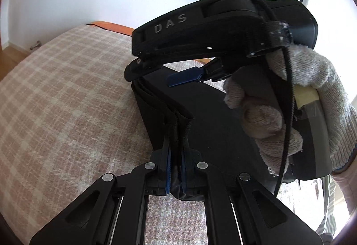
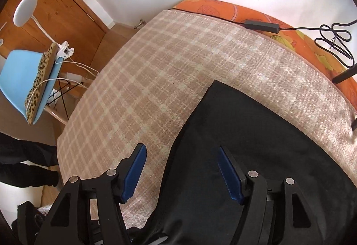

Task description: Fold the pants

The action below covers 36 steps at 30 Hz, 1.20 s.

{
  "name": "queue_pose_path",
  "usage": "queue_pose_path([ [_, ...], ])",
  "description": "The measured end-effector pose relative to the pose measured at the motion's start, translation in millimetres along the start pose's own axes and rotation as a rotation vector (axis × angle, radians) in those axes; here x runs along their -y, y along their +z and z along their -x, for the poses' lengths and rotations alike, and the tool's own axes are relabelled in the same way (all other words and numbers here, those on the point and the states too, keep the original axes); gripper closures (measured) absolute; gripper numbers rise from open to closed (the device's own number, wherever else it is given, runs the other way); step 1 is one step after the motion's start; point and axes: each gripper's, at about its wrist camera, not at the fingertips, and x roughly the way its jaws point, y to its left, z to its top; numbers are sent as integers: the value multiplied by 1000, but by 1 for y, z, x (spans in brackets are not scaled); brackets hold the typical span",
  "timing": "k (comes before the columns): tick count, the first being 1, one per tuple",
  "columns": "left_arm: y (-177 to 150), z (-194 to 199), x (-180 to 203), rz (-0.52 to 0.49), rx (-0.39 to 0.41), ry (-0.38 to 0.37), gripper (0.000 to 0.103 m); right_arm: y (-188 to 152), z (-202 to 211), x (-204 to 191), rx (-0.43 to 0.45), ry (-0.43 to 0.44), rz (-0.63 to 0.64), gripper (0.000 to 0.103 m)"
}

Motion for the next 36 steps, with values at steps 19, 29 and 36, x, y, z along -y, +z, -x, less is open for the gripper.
queue_pose_path([
  [19,6,13,-5,5,16,-44,100,0,-1,14,-16,-59,-30,101],
  [29,25,50,-29,76,110,-50,100,21,31,-13,114,17,-63,101],
  [36,33,86,-44,69,188,5,100,40,25,-67,157,90,-16,101],
])
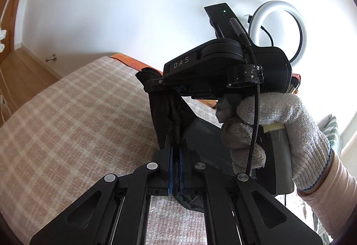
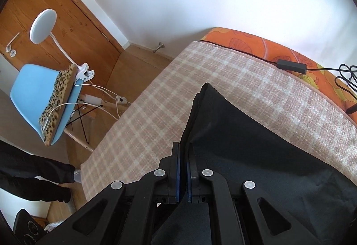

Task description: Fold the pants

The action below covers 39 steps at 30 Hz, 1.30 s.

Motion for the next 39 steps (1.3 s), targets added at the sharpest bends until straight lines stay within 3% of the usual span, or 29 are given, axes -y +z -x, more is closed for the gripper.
queue_pose_path([
  [4,1,3,2,-11,-3,5,100,0,0,-14,11,11,29,101],
  [10,-6,-17,30,-66,-35,-45,100,-10,31,18,48,8,-12,101],
  [19,-26,-56,120,-198,-116,-168,100,-47,106,105,137,-53,-84,101],
  [28,-81,-113,209,-306,-272,-297,100,-124,159,225,176,-140,-231,101],
  [32,-108,-135,232,-331,-356,-317,100,-162,161,274,175,-116,-329,101],
  [36,-121,-145,241,-349,-394,-307,100,-180,157,295,179,-59,-357,100],
  [39,-121,-153,240,-337,-408,-298,100,-179,157,302,194,-11,-375,86],
])
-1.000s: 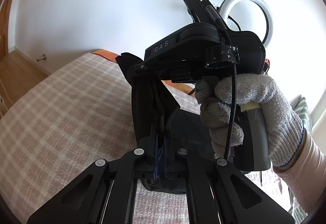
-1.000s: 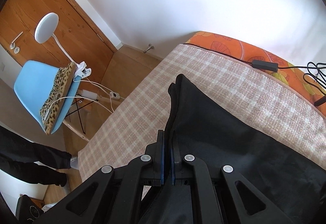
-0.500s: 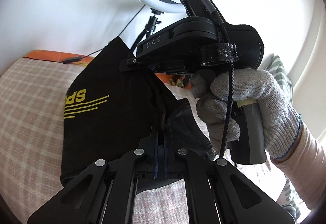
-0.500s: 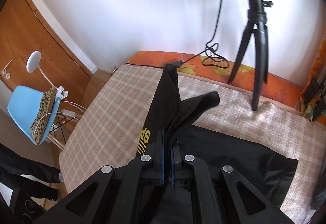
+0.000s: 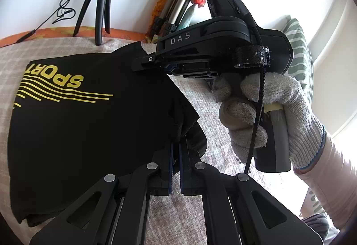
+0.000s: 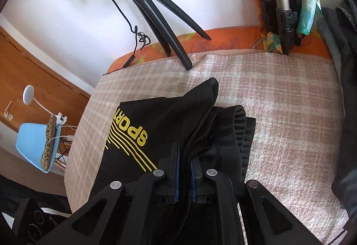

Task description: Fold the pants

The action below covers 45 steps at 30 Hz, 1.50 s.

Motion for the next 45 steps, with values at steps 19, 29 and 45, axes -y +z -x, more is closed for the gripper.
queue_pose_path([
  [19,-10,-16,30,-53,-81,-57,84,6,34,9,74,-214,75,67],
  [29,-8,50,-9,-38,-28,-1,78,-32,70,-13,151,-213,144,53],
  [45,49,46,-173,300,-70,85,68,-30,58,19,92,-81,60,22],
])
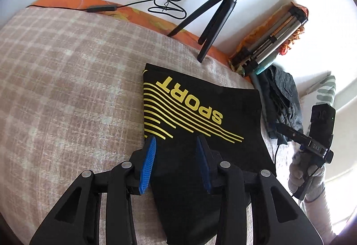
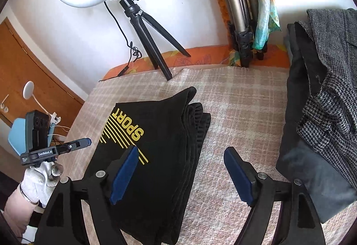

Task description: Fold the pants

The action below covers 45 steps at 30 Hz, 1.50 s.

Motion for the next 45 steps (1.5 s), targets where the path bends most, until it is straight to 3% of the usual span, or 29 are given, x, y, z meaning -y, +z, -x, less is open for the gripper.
queue_pose_path([
  [6,9,-17,-9,27,-21,14,68,5,-23,13,-81,22,-42,23],
  [15,21,-33,-27,81,-44,7,67,12,-51,16,-128,63,-61,24],
  [19,29,-39,-24,82,-38,-26,52,15,-55,14,-107,86,-57,24],
  [26,31,-49,-6,4,-3,13,53,14,-63,2,-101,127,-28,39],
  [27,31,-51,-4,-10,1,18,54,14,-63,1,-100,125,-29,42],
  [29,31,-55,-2,-17,1,24,70,14,-66,0,-102,116,-33,63],
  [30,30,-58,-2,-14,-8,21,86,13,-67,0,-101,113,-33,68],
  [31,30,-59,-2,-15,-4,17,91,13,-68,1,-102,117,-38,80],
  [32,29,-59,0,-20,4,16,93,12,-69,0,-102,128,-46,85],
  [37,22,-48,18,-120,58,53,95,6,-55,-14,-45,86,-13,90],
  [45,10,-9,48,-219,137,50,96,-4,-1,-31,63,80,20,91],
])
